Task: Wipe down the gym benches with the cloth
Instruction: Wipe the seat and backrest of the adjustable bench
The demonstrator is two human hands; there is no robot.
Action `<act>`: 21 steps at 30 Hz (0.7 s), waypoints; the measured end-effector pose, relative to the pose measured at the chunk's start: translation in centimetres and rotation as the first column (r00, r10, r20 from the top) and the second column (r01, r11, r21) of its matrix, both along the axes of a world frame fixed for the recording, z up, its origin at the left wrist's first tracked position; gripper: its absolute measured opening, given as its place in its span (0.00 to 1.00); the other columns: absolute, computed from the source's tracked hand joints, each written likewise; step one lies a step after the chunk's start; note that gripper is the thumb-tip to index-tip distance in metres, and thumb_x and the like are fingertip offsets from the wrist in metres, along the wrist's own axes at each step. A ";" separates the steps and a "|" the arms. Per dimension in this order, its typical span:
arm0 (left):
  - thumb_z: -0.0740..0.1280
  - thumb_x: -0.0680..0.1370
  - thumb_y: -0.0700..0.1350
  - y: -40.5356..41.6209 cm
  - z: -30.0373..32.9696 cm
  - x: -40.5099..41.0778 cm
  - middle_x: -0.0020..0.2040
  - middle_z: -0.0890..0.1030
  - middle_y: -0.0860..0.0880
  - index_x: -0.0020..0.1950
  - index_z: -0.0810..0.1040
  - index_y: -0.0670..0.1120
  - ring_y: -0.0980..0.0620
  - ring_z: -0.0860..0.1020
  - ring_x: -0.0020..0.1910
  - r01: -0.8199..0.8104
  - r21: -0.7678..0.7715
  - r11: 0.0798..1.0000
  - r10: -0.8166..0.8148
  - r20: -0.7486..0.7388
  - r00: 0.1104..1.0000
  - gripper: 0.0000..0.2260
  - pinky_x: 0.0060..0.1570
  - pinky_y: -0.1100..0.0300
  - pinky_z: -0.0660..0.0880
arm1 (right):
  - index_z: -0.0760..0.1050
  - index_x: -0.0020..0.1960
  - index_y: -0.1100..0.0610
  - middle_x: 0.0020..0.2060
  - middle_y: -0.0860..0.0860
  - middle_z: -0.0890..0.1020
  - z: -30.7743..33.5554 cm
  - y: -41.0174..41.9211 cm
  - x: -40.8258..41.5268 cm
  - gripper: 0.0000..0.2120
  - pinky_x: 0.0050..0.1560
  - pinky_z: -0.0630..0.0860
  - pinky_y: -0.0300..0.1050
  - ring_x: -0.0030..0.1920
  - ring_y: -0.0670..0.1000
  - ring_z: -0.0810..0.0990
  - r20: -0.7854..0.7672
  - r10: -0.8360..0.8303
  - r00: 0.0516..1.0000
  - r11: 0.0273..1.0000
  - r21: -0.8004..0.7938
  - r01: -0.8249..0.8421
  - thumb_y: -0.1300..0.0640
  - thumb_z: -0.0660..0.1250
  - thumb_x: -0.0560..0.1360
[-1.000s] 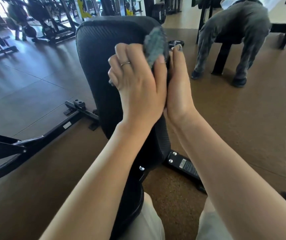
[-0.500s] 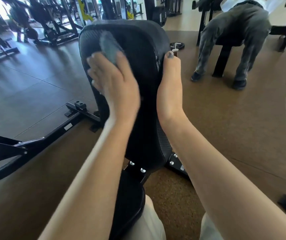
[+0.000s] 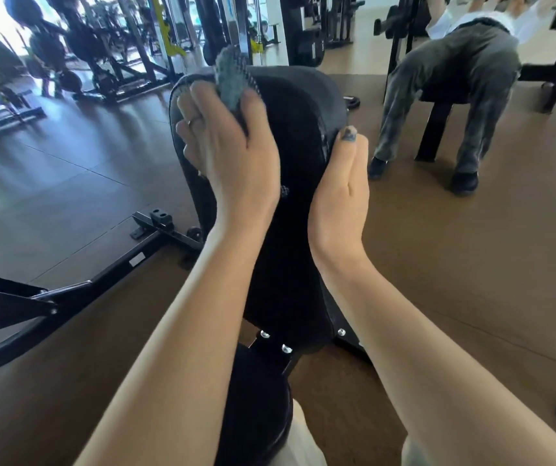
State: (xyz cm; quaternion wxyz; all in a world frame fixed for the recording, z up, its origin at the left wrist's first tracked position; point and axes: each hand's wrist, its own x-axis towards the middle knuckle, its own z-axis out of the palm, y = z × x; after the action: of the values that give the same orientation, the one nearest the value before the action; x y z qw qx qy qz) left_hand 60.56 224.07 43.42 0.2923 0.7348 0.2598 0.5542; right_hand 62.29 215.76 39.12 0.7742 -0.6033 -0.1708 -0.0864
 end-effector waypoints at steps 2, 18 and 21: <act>0.58 0.77 0.52 -1.0 1.0 0.3 0.51 0.69 0.53 0.49 0.67 0.47 0.48 0.69 0.54 0.051 -0.077 0.996 -0.044 0.091 0.995 0.09 0.55 0.49 0.69 | 0.66 0.42 0.45 0.36 0.38 0.72 0.0 -0.1 -0.1 0.15 0.45 0.68 0.41 0.38 0.41 0.70 -0.004 0.004 1.000 1.000 -0.003 -0.004 0.45 0.49 0.85; 0.61 0.81 0.52 3.6 3.5 1.1 0.53 0.73 0.51 0.48 0.67 0.51 0.52 0.70 0.53 -0.023 -0.397 0.918 0.077 0.121 0.990 0.07 0.54 0.54 0.68 | 0.64 0.40 0.44 0.34 0.38 0.71 0.2 0.2 -0.6 0.15 0.43 0.68 0.45 0.36 0.41 0.69 -0.044 -0.036 0.998 0.999 -0.017 0.035 0.45 0.48 0.85; 0.61 0.81 0.51 -1.5 0.5 0.8 0.50 0.71 0.52 0.48 0.66 0.48 0.49 0.71 0.52 0.079 -0.130 0.988 -0.052 0.199 0.979 0.08 0.50 0.53 0.66 | 0.67 0.43 0.46 0.36 0.38 0.74 -0.1 0.2 -0.5 0.15 0.45 0.71 0.46 0.38 0.41 0.72 -0.036 -0.048 0.998 0.999 -0.017 0.047 0.46 0.49 0.86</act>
State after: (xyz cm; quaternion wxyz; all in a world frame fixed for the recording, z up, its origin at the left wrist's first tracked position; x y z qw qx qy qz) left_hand 61.32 222.62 43.95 0.3843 0.6631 0.2432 0.5945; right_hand 61.82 215.97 39.07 0.7701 -0.6149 -0.1428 -0.0923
